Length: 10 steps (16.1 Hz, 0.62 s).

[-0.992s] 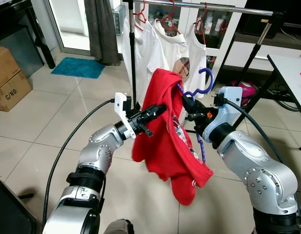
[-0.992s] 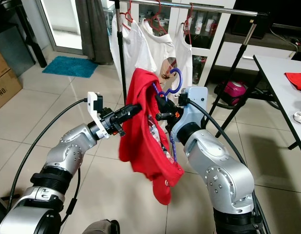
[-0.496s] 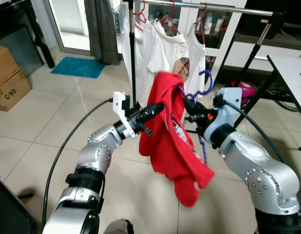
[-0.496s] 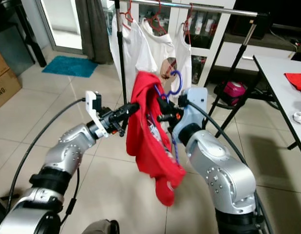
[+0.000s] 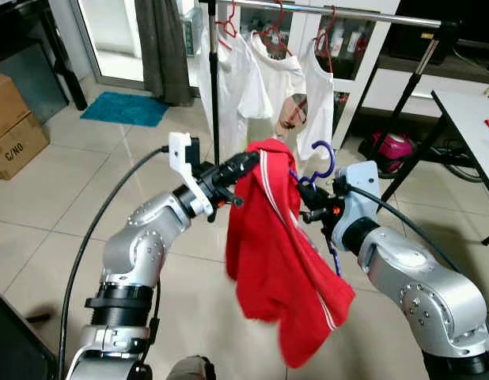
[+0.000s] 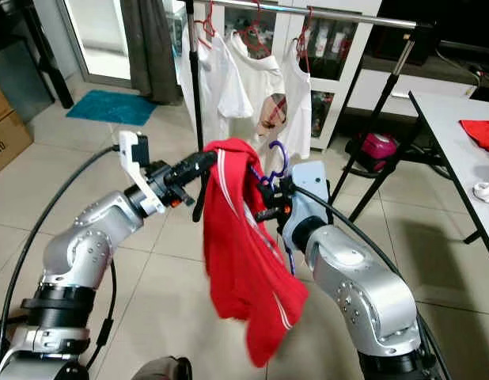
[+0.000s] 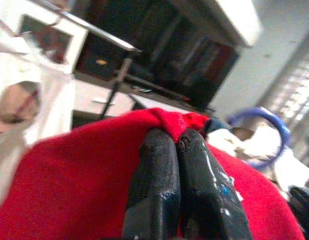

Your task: Hang hanger

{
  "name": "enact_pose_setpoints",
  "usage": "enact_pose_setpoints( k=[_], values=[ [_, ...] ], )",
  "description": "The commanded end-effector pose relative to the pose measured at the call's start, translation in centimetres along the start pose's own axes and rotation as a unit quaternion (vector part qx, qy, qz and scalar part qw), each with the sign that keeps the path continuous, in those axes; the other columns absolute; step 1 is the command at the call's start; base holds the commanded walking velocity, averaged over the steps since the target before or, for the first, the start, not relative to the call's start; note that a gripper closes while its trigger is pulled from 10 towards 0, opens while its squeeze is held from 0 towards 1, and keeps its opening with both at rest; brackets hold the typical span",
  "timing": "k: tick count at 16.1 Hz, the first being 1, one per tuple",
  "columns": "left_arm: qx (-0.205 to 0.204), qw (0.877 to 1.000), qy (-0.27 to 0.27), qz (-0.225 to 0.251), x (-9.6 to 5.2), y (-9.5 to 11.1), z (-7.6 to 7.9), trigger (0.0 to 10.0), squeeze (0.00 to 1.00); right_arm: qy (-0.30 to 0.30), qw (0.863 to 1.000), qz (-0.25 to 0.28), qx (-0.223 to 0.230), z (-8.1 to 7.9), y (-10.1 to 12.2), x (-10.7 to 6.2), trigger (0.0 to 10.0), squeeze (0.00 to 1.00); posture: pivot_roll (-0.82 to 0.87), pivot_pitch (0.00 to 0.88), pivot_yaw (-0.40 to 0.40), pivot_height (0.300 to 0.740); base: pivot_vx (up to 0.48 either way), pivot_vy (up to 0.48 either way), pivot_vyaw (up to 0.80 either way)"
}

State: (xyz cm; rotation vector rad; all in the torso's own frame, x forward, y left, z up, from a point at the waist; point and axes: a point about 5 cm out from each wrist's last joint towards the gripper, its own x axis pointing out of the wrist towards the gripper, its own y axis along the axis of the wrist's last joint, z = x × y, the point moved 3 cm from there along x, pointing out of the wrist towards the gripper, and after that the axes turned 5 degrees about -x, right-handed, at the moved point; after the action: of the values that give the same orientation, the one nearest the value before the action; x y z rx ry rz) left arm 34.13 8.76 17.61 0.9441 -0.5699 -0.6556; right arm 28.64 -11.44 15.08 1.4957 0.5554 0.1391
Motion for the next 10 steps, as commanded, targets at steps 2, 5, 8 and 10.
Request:
enact_pose_setpoints(
  k=[2,5,8,10],
  values=[
    [0.032,0.998,0.042,0.026,0.7,2.6,-0.4,0.0,0.0,0.026,0.999,-0.024,-0.014,-0.6,-0.8,-0.4,10.0,0.0,-0.05,0.0,-0.021,0.74,0.0,0.0,0.0],
    [0.017,0.987,0.148,0.054,1.0,4.3,-2.7,0.0,0.0,0.052,0.998,-0.034,-0.023,-1.4,-1.2,-0.7,10.0,0.0,-0.05,0.0,-0.016,0.74,0.0,0.0,0.0],
    [0.046,0.994,0.089,-0.051,1.4,1.8,-0.7,0.0,0.0,0.062,0.997,-0.032,-0.023,-1.6,-1.1,-0.8,10.0,0.0,-0.05,0.0,-0.014,0.74,0.0,0.0,0.0],
    [0.037,0.994,0.054,-0.09,1.5,0.3,0.7,0.0,0.0,0.066,0.997,-0.029,-0.026,-1.7,-1.0,-0.7,10.0,0.0,-0.05,0.0,-0.017,0.74,0.0,0.0,0.0]
  ],
)
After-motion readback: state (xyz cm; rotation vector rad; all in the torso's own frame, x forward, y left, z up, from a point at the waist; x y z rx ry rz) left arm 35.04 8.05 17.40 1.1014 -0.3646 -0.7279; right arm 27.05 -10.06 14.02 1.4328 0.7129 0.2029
